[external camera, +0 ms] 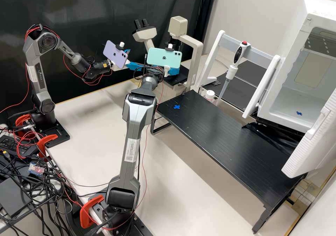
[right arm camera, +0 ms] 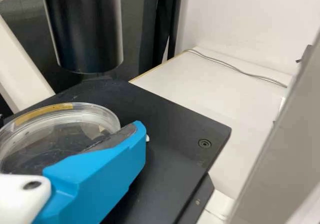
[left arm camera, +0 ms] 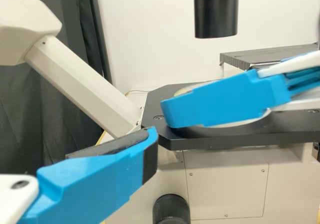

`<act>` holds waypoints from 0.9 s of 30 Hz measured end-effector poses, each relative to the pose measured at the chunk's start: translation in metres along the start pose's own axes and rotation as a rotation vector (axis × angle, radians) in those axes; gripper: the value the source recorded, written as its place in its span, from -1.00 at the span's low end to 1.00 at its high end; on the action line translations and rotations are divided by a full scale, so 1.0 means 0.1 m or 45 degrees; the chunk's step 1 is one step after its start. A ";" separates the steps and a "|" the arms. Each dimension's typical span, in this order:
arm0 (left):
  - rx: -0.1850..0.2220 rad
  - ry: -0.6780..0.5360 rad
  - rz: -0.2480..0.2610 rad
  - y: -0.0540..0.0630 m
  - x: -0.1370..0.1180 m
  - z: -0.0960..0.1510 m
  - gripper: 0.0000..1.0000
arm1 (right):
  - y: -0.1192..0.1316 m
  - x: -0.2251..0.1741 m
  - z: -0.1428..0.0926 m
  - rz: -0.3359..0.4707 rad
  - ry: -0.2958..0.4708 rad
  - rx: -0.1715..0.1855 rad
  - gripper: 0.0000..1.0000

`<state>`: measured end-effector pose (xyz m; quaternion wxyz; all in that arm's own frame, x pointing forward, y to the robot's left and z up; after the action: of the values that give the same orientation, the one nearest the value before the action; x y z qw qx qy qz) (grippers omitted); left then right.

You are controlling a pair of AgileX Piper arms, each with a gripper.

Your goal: Move the petri dish to the microscope

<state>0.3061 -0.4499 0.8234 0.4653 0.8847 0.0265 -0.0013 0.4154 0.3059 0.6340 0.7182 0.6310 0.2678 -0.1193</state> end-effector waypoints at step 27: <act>0.000 0.000 0.000 0.00 0.00 0.00 1.00 | 0.00 0.19 -0.01 0.020 0.037 0.039 -1.00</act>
<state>0.3061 -0.4499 0.8234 0.4653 0.8847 0.0265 -0.0013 0.4307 0.3101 0.6235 0.7056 0.6456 0.2713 -0.1085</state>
